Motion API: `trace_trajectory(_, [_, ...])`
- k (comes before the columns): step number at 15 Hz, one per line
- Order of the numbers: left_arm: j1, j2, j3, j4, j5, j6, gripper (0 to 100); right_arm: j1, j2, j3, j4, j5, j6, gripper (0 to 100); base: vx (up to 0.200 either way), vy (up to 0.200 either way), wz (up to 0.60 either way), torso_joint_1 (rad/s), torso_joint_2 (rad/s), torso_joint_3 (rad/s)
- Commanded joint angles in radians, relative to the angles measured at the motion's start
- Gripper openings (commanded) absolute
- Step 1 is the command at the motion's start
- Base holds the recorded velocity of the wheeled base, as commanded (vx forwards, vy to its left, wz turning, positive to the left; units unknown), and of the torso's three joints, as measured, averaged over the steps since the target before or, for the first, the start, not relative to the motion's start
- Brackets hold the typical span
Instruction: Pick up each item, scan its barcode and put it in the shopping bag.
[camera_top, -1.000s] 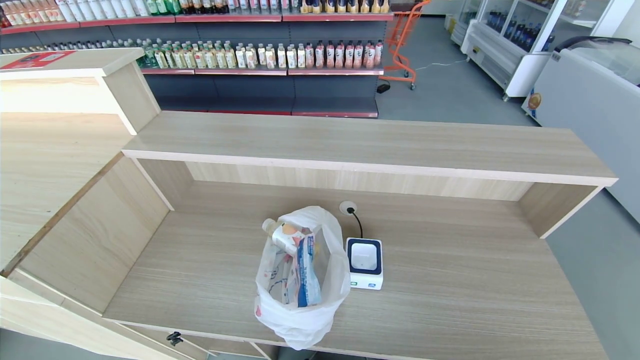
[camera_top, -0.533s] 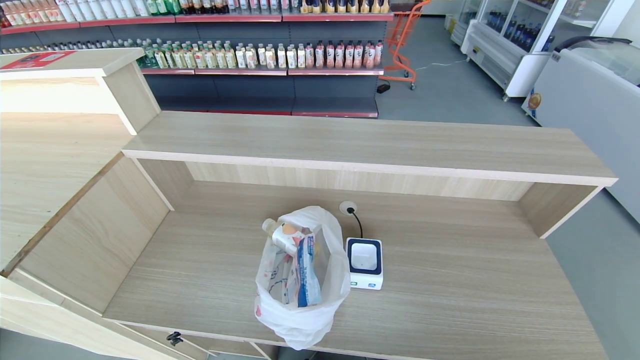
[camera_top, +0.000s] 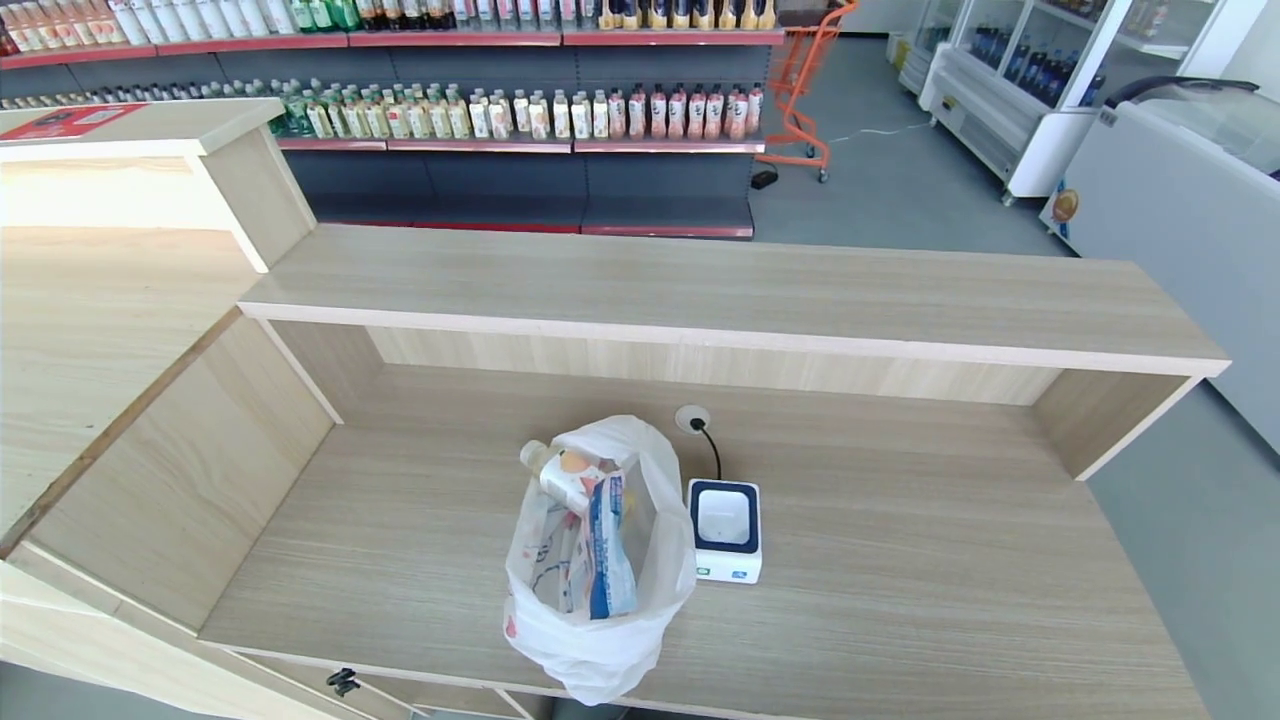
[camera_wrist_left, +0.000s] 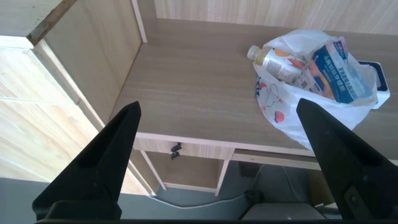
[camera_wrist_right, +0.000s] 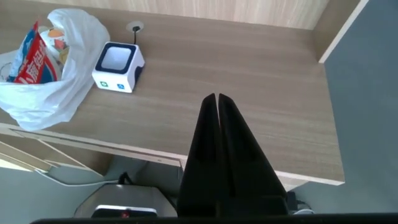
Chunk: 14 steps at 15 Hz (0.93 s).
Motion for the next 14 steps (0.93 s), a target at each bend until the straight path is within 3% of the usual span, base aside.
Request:
trace_trajectory(1, [0.002,0.001,0.0,0.0,0.0,-0.001,100,0.003,0.004,0.0,-0.001,0.0,0.0,0,0.0,0.0,0.0,0.0,0.0,0.0])
trace_trajectory(14, [0.002,0.001,0.0,0.0,0.0,-0.001,100,0.003,0.004,0.0,-0.001,0.0,0.0,0,0.0,0.015,0.0,0.0,0.0,0.0])
